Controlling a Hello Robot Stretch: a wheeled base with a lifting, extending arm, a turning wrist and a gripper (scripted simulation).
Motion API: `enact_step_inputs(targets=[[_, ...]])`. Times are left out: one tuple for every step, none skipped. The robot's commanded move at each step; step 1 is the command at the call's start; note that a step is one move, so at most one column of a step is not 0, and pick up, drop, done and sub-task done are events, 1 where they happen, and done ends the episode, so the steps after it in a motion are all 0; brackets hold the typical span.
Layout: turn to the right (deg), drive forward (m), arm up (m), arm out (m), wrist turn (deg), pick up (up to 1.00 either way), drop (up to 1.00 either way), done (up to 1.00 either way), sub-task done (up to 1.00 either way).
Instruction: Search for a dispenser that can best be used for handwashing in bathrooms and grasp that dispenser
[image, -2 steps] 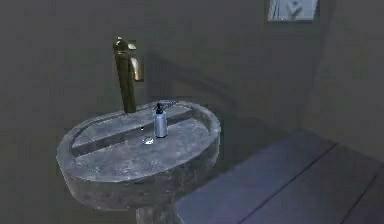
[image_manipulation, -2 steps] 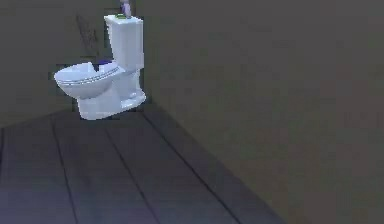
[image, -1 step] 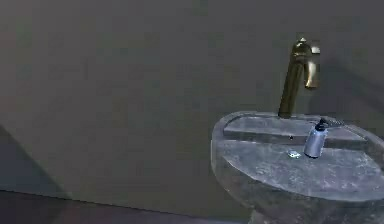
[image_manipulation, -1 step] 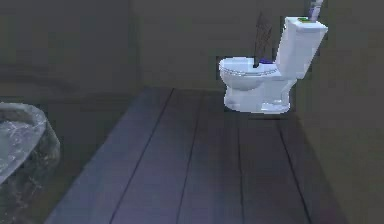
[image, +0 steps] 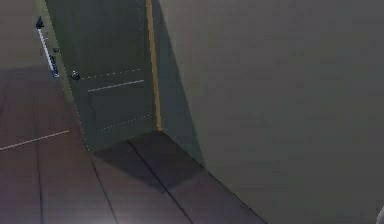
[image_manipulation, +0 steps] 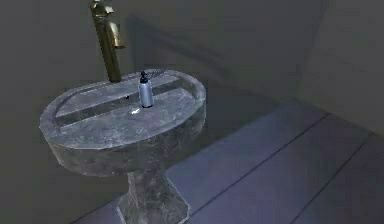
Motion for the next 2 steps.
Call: enact_step_inputs(targets=[[-9.0, 0.00, 0.00, 0.00, 0.0, 0.00, 0.00, 0.00, 0.00], [45.0, 0.00, 0.00, 0.00, 0.0, 0.00, 0.00, 0.00, 0.00]])
